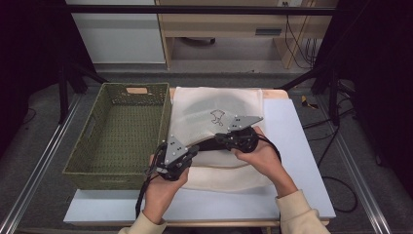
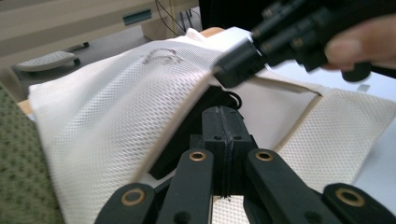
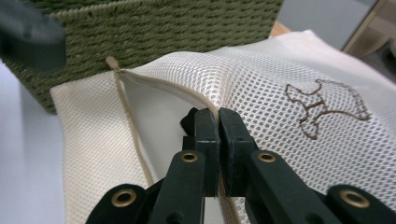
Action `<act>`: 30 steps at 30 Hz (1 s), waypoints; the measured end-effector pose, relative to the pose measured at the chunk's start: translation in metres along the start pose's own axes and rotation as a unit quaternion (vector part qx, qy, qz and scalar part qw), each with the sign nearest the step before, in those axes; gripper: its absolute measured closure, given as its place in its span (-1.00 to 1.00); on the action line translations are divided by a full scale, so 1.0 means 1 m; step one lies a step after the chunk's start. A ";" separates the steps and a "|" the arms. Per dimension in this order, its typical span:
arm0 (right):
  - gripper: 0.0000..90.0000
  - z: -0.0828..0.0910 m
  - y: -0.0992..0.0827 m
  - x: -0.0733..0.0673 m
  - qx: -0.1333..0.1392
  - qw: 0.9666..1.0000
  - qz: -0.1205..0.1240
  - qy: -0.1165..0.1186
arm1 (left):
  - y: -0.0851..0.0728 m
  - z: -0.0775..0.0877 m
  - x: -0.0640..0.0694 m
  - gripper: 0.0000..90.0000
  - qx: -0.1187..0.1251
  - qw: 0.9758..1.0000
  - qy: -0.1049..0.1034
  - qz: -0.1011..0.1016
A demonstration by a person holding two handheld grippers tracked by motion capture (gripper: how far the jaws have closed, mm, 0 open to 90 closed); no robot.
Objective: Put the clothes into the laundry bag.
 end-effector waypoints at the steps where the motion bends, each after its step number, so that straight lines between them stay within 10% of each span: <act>1: 0.94 -0.002 -0.002 -0.002 -0.006 1.000 0.003 0.002 | 0.000 0.002 -0.002 1.00 0.001 1.000 0.001 0.002; 30: 0.92 -0.036 -0.043 -0.027 -0.092 0.995 0.023 0.028 | 0.011 0.017 -0.018 1.00 0.019 0.999 0.009 0.026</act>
Point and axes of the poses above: each handheld gripper's, and its own axes: z roughly backward along the jaws, y roughly out of its top, x roughly to its right, the point moved 1 cm from there along -z, roughly forward along the jaws, and after that the axes turned 15 degrees about z, right-handed, at the moved point
